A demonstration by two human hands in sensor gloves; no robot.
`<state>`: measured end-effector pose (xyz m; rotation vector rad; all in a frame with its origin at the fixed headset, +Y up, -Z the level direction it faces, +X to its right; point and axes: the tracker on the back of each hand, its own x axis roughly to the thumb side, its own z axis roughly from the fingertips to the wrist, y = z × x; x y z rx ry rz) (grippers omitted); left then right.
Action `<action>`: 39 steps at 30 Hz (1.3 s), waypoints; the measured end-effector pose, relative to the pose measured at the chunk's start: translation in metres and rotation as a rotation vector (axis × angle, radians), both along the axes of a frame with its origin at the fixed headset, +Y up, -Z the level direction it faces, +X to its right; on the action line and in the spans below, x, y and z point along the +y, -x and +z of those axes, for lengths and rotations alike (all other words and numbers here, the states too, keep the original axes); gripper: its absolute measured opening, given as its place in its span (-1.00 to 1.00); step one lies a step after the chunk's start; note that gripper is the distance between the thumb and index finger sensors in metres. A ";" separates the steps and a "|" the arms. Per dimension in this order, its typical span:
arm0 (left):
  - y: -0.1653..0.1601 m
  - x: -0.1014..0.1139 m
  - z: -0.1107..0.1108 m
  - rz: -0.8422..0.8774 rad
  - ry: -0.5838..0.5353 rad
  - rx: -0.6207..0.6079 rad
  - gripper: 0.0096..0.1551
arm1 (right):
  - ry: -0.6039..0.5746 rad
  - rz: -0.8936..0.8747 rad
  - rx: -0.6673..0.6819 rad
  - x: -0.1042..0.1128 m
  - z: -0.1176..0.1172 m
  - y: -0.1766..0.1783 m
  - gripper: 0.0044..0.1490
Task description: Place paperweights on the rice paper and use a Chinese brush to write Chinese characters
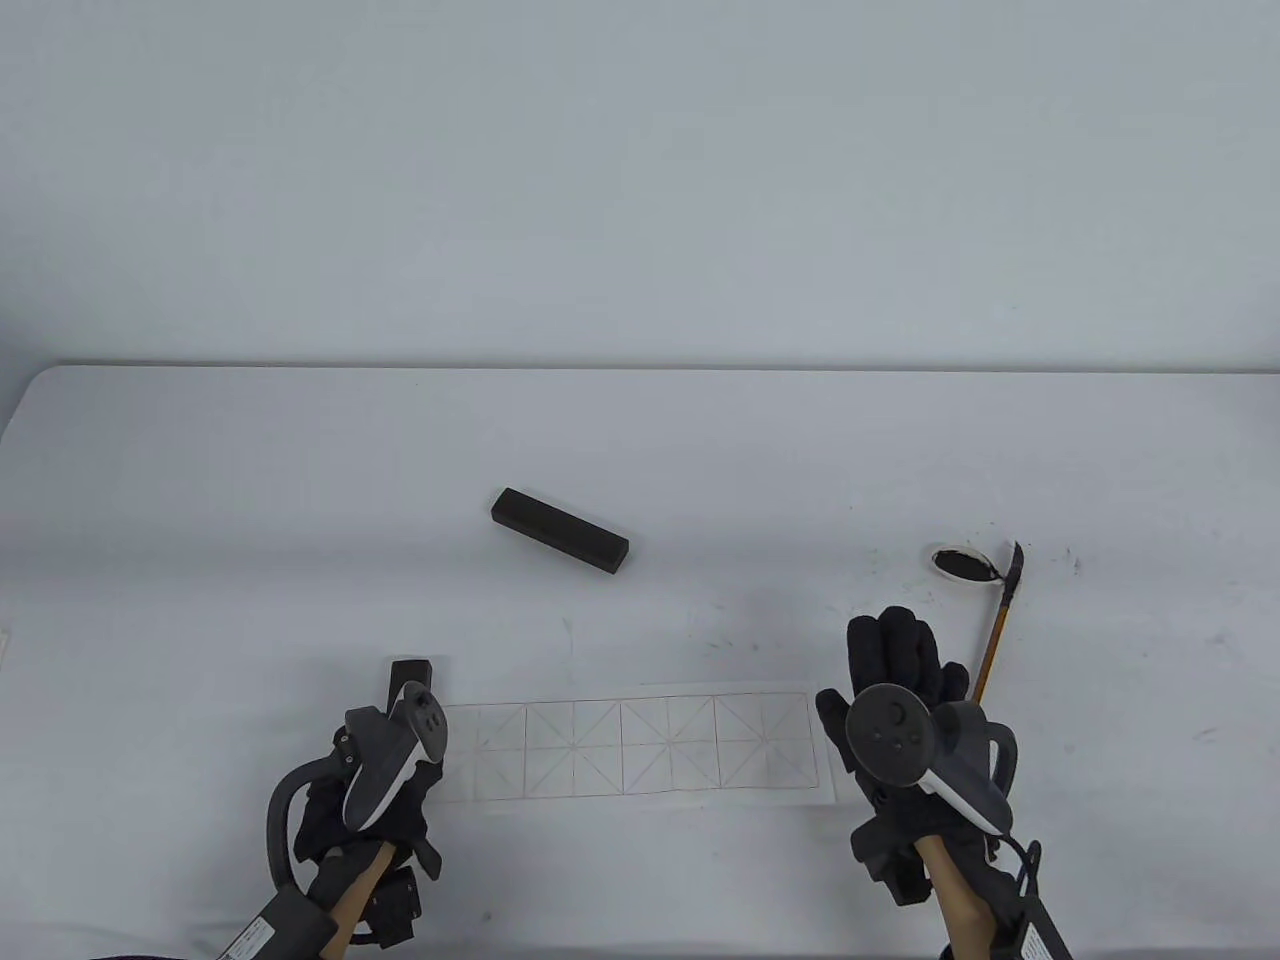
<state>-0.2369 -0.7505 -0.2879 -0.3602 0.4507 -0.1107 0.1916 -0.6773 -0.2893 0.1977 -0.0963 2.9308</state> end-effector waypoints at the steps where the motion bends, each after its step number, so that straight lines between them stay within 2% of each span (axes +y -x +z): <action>1: 0.000 0.000 0.000 0.001 0.000 -0.001 -0.02 | 0.001 -0.001 -0.001 0.000 0.000 0.000 -0.05; 6: 0.002 -0.001 0.000 0.030 0.011 -0.012 0.01 | 0.006 0.000 -0.003 0.000 0.000 0.000 -0.05; 10: 0.003 0.007 0.000 0.040 0.016 -0.008 0.02 | 0.006 -0.001 -0.003 0.000 0.000 0.000 -0.05; 15: -0.003 0.035 -0.011 -0.056 -0.053 -0.053 0.02 | 0.007 0.000 -0.002 0.000 0.000 0.000 -0.05; 18: -0.009 0.054 -0.028 -0.075 -0.109 -0.086 -0.01 | 0.010 0.006 0.001 0.000 0.000 0.001 -0.05; 22: -0.020 0.068 -0.059 -0.047 -0.118 -0.101 -0.02 | 0.013 0.011 0.006 -0.001 0.000 0.002 -0.04; 26: -0.036 0.075 -0.100 -0.038 -0.138 -0.101 -0.05 | 0.010 0.010 0.011 0.000 0.001 0.004 -0.04; 33: -0.066 0.060 -0.172 -0.047 -0.006 -0.083 -0.05 | -0.002 0.020 0.026 0.001 0.003 0.008 -0.05; 39: -0.087 0.043 -0.220 -0.089 0.074 -0.031 -0.04 | 0.003 0.029 0.024 0.000 0.003 0.008 -0.05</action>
